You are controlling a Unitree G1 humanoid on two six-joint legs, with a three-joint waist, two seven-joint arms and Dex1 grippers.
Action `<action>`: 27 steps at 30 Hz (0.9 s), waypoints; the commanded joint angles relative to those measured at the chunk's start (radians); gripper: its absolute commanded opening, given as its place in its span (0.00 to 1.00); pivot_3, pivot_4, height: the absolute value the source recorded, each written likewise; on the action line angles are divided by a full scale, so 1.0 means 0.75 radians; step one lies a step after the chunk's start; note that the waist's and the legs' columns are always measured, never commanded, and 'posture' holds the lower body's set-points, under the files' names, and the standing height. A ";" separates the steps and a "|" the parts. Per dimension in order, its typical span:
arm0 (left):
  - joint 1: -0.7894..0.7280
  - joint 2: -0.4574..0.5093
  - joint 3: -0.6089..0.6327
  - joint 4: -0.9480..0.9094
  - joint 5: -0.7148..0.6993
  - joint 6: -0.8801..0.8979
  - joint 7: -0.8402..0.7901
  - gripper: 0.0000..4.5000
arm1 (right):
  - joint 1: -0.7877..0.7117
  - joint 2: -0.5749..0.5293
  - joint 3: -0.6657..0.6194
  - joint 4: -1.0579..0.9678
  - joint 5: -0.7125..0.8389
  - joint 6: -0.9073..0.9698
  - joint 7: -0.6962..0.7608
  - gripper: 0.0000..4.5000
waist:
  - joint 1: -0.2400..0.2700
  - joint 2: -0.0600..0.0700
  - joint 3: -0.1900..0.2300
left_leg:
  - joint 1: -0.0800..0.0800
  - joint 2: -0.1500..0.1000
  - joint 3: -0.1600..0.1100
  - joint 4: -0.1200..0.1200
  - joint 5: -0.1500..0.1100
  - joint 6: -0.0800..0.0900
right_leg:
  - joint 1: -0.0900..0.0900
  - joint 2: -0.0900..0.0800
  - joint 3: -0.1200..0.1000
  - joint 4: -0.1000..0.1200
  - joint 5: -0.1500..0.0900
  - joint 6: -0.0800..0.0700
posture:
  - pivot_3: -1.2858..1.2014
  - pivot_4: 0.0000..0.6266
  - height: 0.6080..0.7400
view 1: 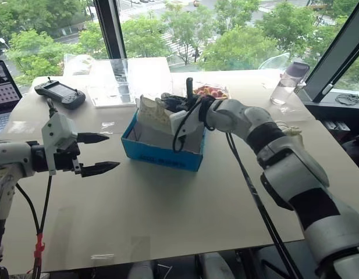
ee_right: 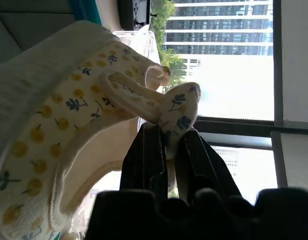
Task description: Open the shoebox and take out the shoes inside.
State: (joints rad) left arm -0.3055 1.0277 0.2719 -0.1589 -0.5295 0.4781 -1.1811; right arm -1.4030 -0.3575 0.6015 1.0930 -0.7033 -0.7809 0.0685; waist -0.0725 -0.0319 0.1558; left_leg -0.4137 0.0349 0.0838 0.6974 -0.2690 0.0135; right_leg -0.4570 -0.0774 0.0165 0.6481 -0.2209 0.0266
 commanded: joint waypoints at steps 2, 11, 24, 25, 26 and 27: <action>-0.060 -0.006 -0.029 0.024 0.009 -0.043 -0.015 1.00 | -0.007 -0.114 -0.205 -0.172 0.178 0.152 0.141 0.01 | 0.004 0.000 0.000 | 0.000 0.000 0.000 0.000 0.000 0.000 | 0.000 0.000 0.000 0.000 0.000 0.000 | 0.52 0.24 1.00; -0.162 -0.054 -0.121 0.089 0.045 -0.078 -0.023 1.00 | 0.063 -0.288 -0.508 -0.283 0.369 0.848 0.341 0.01 | 0.035 0.000 0.000 | -0.001 0.000 0.002 0.001 -0.001 0.003 | 0.001 0.000 -0.001 -0.001 0.000 0.000 | 0.52 0.24 1.00; -0.324 -0.114 -0.235 0.245 0.112 -0.163 -0.079 1.00 | 0.614 -0.479 -0.525 -0.814 0.279 1.301 0.511 0.01 | 0.032 0.000 0.000 | -0.001 -0.001 0.002 0.002 -0.004 0.008 | 0.000 0.000 0.002 -0.001 0.000 0.000 | 0.52 0.24 1.00; -0.329 -0.117 -0.238 0.249 0.114 -0.165 -0.081 1.00 | 0.642 -0.476 -0.520 -0.805 0.270 1.314 0.502 0.01 | 0.033 0.000 0.000 | -0.001 -0.001 0.002 0.002 -0.004 0.008 | 0.000 0.000 0.002 -0.001 0.000 0.000 | 0.52 0.24 1.00; -0.333 -0.120 -0.240 0.253 0.117 -0.168 -0.082 1.00 | 0.673 -0.470 -0.514 -0.798 0.268 1.317 0.495 0.01 | 0.033 0.000 0.000 | -0.001 -0.001 0.002 0.002 -0.004 0.008 | 0.000 0.000 0.002 -0.001 0.000 0.000 | 0.52 0.24 1.00; -0.335 -0.122 -0.242 0.255 0.118 -0.170 -0.083 1.00 | 0.697 -0.457 -0.521 -0.792 0.276 1.325 0.480 0.01 | 0.034 0.000 0.000 | -0.002 -0.001 0.002 0.002 -0.004 0.008 | 0.000 0.000 0.002 -0.001 0.000 0.000 | 0.52 0.24 1.00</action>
State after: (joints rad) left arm -0.5365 0.9358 0.0817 0.0356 -0.4490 0.3724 -1.2375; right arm -0.8860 -0.6963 0.2369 0.5362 -0.4926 0.1992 0.4626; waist -0.0470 -0.0319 0.1558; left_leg -0.4148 0.0340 0.0851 0.6992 -0.2721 0.0192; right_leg -0.4564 -0.0771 0.0174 0.6471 -0.2209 0.0269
